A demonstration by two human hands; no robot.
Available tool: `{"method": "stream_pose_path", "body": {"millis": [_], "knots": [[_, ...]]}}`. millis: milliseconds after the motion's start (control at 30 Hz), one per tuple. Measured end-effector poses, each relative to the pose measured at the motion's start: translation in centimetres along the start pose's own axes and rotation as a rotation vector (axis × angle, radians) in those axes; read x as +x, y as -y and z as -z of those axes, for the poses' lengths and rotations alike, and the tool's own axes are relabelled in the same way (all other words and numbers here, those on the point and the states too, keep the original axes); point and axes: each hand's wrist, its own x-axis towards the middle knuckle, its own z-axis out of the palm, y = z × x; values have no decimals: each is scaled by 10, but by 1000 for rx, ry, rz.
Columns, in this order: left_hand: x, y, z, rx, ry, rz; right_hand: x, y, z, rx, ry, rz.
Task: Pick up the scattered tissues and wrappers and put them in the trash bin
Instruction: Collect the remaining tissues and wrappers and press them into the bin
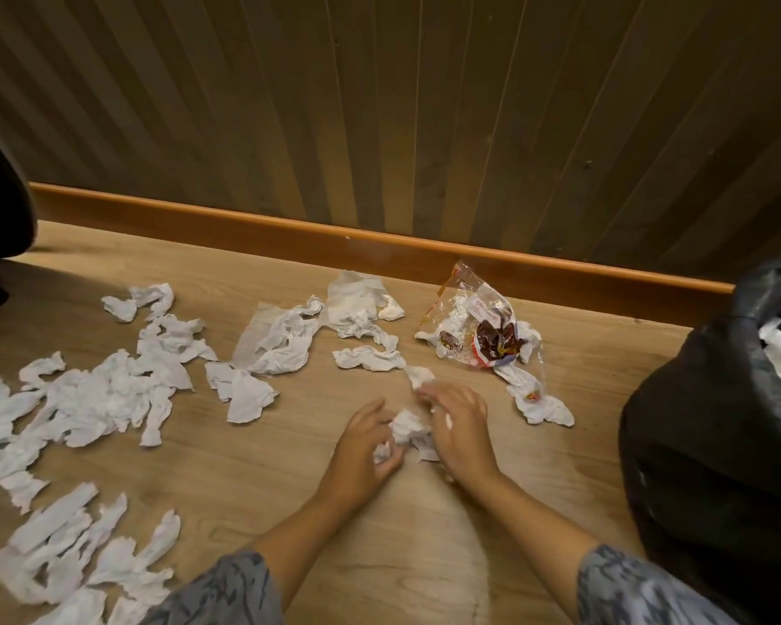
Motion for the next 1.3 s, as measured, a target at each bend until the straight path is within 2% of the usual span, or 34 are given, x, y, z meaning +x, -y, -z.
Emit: {"method": "stream_pose_path", "body": {"millis": [100,167,300,433,567,633,767,900,1067,1167,1300], "knots": [[-21,8,12,4,-87,15,-38,-23,-3,-348,95,188],[-31,9,22,-1,-155,97,-56,-34,-3,-417,99,269],[-42,7,36,2,-221,138,-62,-34,4,-255,42,301],[-31,-8,43,3,-324,216,-49,-17,13,-133,46,169],[-1,-42,57,-75,-329,248,-16,24,32,-3,32,44],[20,-57,67,-115,-359,200,3,50,43,10,-41,107],[48,-109,100,-369,-413,194,36,108,81,-13,-142,295],[59,-170,131,-392,-315,39,54,164,134,-47,-227,402],[79,-257,143,-298,-183,-115,52,207,210,135,-451,412],[89,-309,127,-349,-98,-150,38,206,254,211,-568,347],[98,-374,89,-611,-12,-81,9,172,314,295,-711,230]]}}
